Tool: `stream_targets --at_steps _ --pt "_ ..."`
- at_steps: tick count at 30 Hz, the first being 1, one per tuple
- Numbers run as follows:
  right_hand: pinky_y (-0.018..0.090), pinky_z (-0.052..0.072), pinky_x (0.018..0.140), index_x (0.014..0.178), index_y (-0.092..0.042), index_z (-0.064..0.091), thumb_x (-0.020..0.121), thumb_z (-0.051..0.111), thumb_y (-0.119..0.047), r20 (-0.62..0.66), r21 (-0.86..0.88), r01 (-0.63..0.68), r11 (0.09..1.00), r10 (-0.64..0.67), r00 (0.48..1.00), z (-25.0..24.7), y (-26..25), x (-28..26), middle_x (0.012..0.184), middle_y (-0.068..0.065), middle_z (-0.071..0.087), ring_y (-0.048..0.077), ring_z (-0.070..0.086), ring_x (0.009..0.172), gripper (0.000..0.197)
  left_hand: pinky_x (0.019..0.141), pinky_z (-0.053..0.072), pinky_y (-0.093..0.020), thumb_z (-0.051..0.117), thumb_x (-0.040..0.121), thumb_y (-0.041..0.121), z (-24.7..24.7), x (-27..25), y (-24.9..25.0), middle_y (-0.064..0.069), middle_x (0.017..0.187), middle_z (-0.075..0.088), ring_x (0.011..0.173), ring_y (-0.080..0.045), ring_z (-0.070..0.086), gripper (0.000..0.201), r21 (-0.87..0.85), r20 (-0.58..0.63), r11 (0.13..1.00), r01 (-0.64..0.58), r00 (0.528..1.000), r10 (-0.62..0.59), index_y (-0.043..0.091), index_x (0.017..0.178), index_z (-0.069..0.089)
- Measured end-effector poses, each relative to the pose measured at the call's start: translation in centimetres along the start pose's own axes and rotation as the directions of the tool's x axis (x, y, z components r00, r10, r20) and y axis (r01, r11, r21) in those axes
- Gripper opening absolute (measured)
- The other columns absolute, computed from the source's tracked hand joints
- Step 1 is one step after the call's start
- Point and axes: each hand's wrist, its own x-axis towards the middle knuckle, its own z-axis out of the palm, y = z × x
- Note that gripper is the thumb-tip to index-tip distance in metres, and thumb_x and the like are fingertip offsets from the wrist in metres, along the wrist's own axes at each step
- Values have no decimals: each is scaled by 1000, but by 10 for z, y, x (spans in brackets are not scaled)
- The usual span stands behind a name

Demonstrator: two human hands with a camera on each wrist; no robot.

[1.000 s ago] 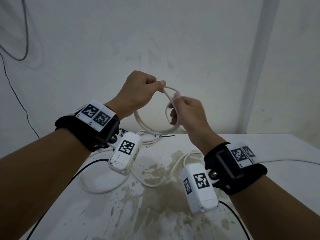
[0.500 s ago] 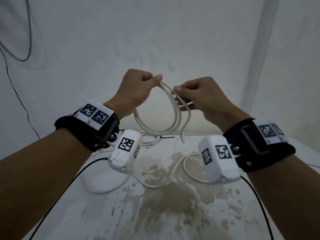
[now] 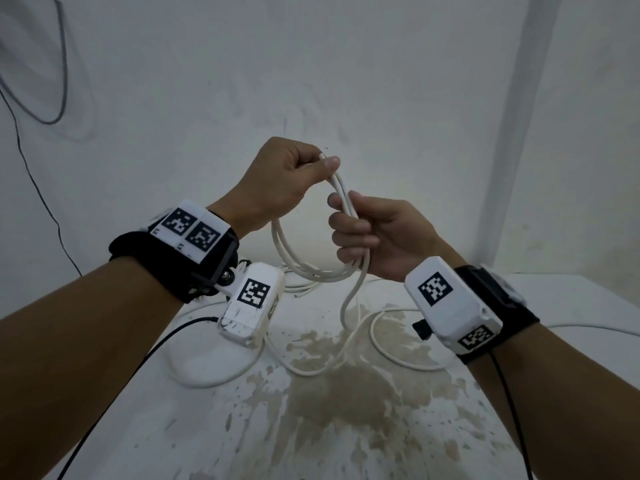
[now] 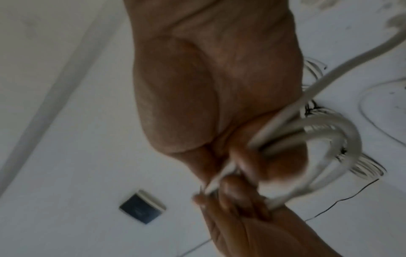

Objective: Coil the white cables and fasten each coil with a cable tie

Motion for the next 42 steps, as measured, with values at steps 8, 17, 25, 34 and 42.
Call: stream_targets --at_steps 8,17,25,34,42 --pt "23 10 40 69 -19 41 106 36 -43 -458 -164 161 973 -220 861 14 5 16 46 -8 23 8 14 37 44 51 36 -20 53 100 43 12 -5 -9 1 57 46 48 -8 39 42 117 -91 976 181 981 -171 16 72 68" --pt "22 12 38 69 -18 41 107 34 -42 -537 14 281 960 -230 812 8 16 17 50 -6 21 9 14 38 45 47 36 -21 46 104 38 27 -19 -17 8 63 47 50 -8 40 34 -481 -109 729 487 792 -601 14 97 69" --pt "22 15 39 69 -19 42 108 31 -42 -723 38 621 783 -408 558 6 -13 19 50 -5 25 10 15 40 46 58 56 -28 35 105 48 58 -58 6 -12 76 72 66 -25 71 58 -238 395 421 875 483 -781 -1 97 65" --pt "21 17 38 68 -20 41 107 32 -41 -851 -112 591 799 -384 359 -4 -9 -14 48 -5 28 11 19 38 45 49 53 -24 38 101 3 70 -32 3 -4 72 52 58 -14 53 28 -787 -24 290 545 442 -897 -6 120 57" --pt "22 17 38 70 -19 41 107 33 -42 -797 -120 640 759 -458 395 -1 -13 -18 51 -5 25 11 16 40 45 60 60 -35 50 102 35 87 -43 38 -12 91 62 74 -29 68 34 -483 540 92 871 379 -751 1 105 57"
